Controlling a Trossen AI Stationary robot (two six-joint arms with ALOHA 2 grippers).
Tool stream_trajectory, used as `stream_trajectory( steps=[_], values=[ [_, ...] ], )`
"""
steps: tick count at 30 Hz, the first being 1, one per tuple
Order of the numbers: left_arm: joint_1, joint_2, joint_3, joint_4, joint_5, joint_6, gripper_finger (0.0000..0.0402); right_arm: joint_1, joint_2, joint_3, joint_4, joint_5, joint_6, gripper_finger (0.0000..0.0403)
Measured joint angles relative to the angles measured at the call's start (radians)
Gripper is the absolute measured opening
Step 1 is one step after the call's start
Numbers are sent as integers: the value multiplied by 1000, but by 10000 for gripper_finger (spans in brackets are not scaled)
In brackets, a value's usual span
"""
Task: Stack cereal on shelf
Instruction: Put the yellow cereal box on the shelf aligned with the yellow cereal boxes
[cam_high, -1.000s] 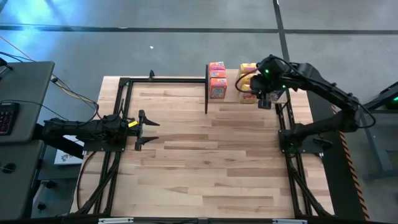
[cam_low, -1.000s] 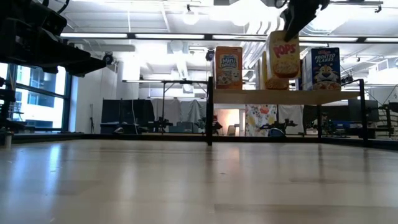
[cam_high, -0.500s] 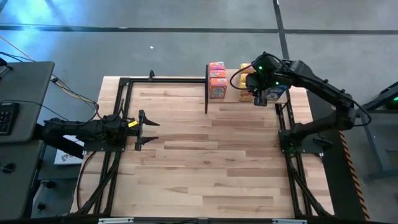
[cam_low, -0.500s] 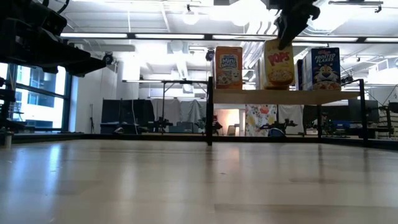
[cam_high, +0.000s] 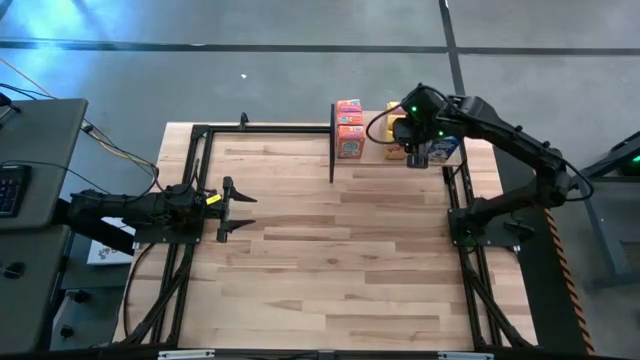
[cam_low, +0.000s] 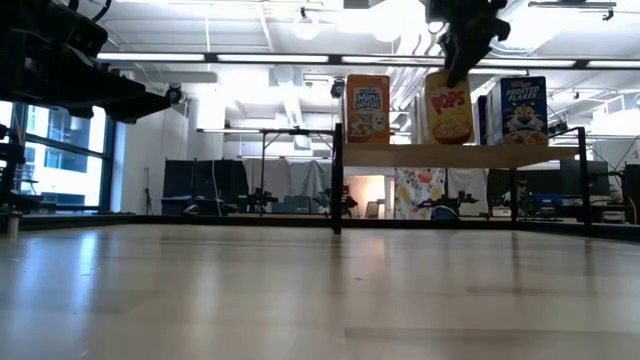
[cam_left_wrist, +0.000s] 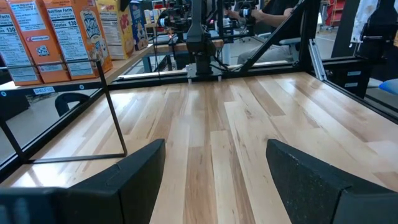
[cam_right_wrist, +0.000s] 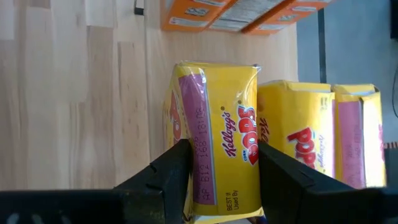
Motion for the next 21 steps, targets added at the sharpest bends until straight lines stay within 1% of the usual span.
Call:
stream_trajectory(
  steps=[5,12,21],
  values=[
    [0,0,0,0,0,0,271,-1,0,0,0,7,3,158],
    [0,0,0,0,0,0,271,-1,0,0,2,10,3,186],
    [0,0,0,0,0,0,271,-1,0,0,4,19,17,206]
  ],
)
